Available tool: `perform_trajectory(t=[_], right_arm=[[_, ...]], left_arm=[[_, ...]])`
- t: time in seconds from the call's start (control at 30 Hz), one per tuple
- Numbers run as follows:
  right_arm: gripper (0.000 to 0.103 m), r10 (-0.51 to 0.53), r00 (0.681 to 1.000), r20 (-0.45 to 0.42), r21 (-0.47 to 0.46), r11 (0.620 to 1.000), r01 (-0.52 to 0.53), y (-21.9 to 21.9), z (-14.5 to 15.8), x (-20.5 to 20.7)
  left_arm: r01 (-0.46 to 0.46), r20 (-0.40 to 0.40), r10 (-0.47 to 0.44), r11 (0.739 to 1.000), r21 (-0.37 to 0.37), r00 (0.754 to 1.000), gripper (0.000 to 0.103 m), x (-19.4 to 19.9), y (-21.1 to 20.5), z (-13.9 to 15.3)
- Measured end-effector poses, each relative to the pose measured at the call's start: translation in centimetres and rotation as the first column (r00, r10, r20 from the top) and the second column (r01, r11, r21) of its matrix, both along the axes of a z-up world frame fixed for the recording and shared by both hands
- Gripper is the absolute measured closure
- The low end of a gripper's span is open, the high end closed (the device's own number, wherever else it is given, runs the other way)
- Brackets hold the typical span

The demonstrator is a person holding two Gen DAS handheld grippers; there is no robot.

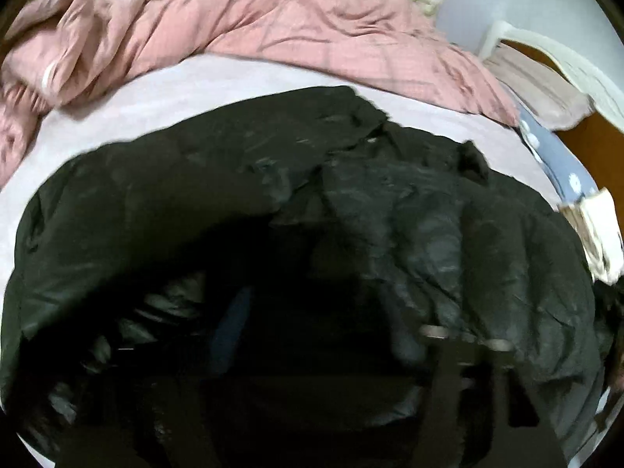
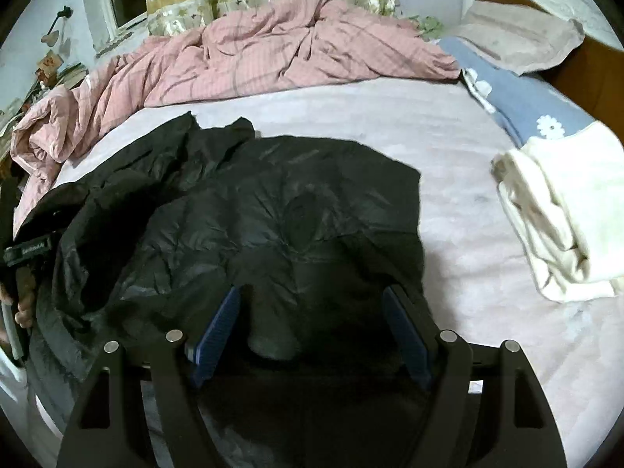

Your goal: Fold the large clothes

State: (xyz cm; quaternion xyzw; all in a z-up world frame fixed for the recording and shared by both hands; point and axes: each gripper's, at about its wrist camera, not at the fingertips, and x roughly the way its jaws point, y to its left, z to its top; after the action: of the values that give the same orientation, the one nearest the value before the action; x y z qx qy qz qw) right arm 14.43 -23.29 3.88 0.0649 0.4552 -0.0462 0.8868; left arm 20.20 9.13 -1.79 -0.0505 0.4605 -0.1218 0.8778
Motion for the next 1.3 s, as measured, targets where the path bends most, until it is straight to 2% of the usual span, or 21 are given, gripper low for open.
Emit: perform_trajectory(t=[0.03, 0.07, 0.2, 0.27, 0.33, 0.43, 0.5, 0.57, 0.67, 0.73, 0.77, 0.83, 0.93, 1.03, 1.07, 1.1, 1.17, 1.3], right_arm=[[0.025, -0.006, 1.0, 0.0, -0.004, 1.0, 0.006, 0.1, -0.2, 0.3], [0.025, -0.009, 1.0, 0.001, -0.008, 1.0, 0.009, 0.2, -0.3, 0.6], [0.025, -0.022, 0.999, 0.044, -0.076, 0.997, 0.025, 1.0, 0.8, 1.8], [0.025, -0.02, 0.996, 0.081, -0.062, 0.998, 0.025, 1.1, 2.4, 1.8], [0.025, -0.001, 0.997, 0.078, -0.037, 0.999, 0.004, 1.3, 3.4, 1.9], [0.025, 0.096, 0.995, -0.012, 0.03, 0.995, -0.095, 2.4, 3.2, 2.0], [0.025, 0.109, 0.99, -0.092, -0.007, 0.994, -0.11, 3.4, 1.9, 2.3], [0.025, 0.085, 0.986, -0.145, -0.085, 0.992, -0.098, 3.8, 0.4, 2.9], [0.025, -0.039, 0.963, -0.265, -0.175, 0.984, -0.009, 2.7, -2.7, 4.7], [0.025, -0.093, 0.951, -0.295, -0.149, 0.988, 0.05, 1.3, -3.8, 5.2], [0.025, -0.109, 0.95, -0.292, -0.125, 0.989, 0.075, 0.9, -3.7, 5.3], [0.025, -0.116, 0.956, -0.269, -0.137, 0.987, 0.081, 1.2, -2.7, 5.4], [0.025, -0.051, 0.984, -0.171, -0.184, 0.983, 0.019, 3.7, 0.3, 5.8], [0.025, 0.05, 0.997, -0.057, -0.184, 0.981, -0.059, 7.3, 4.0, 7.0], [0.025, 0.085, 0.996, -0.022, -0.171, 0.981, -0.087, 8.6, 5.1, 7.6], [0.025, 0.119, 0.993, 0.007, -0.15, 0.982, -0.116, 9.8, 6.0, 8.3], [0.025, 0.167, 0.985, 0.051, -0.107, 0.981, -0.161, 12.0, 7.5, 10.3], [0.024, 0.23, 0.971, 0.07, -0.073, 0.972, -0.225, 16.2, 8.2, 15.8]], left_arm=[[0.005, -0.002, -0.005, 1.0, 0.012, 1.0, 0.095, -0.1, -0.1, 0.0], [0.004, -0.006, -0.004, 1.0, 0.023, 1.0, 0.102, 0.0, -0.2, 0.0], [-0.083, 0.092, 0.076, 0.994, 0.069, 0.993, 0.102, -1.2, 1.6, 2.2], [-0.134, 0.137, 0.12, 0.987, 0.093, 0.983, 0.102, -2.1, 3.0, 3.5], [-0.17, 0.147, 0.151, 0.977, 0.129, 0.978, 0.102, -2.9, 4.2, 4.0], [-0.171, 0.114, 0.153, 0.971, 0.168, 0.982, 0.102, -4.1, 5.3, 3.6], [-0.151, 0.074, 0.14, 0.971, 0.183, 0.987, 0.102, -4.6, 5.3, 2.9], [-0.116, 0.03, 0.112, 0.975, 0.189, 0.993, 0.102, -4.9, 5.1, 2.2], [-0.064, -0.015, 0.068, 0.979, 0.192, 0.998, 0.102, -5.3, 4.3, 1.5], [-0.046, -0.04, 0.054, 0.983, 0.175, 0.998, 0.102, -5.5, 4.4, 1.2], [-0.042, -0.04, 0.05, 0.984, 0.175, 0.998, 0.102, -5.6, 4.4, 1.3], [-0.043, -0.026, 0.048, 0.983, 0.181, 0.999, 0.101, -5.8, 4.5, 1.7], [-0.059, 0.027, 0.056, 0.986, 0.153, 0.998, 0.093, -6.1, 5.2, 2.9], [-0.104, 0.165, 0.087, 0.99, 0.094, 0.982, 0.055, -7.0, 6.3, 5.8], [-0.11, 0.217, 0.092, 0.991, 0.072, 0.972, 0.046, -7.3, 6.7, 6.7], [-0.125, 0.256, 0.106, 0.99, 0.06, 0.961, 0.046, -7.4, 7.1, 7.5], [-0.151, 0.28, 0.133, 0.988, 0.043, 0.951, 0.046, -6.9, 8.0, 7.9], [-0.248, 0.215, 0.226, 0.965, 0.081, 0.95, 0.046, -4.4, 9.7, 5.6]])
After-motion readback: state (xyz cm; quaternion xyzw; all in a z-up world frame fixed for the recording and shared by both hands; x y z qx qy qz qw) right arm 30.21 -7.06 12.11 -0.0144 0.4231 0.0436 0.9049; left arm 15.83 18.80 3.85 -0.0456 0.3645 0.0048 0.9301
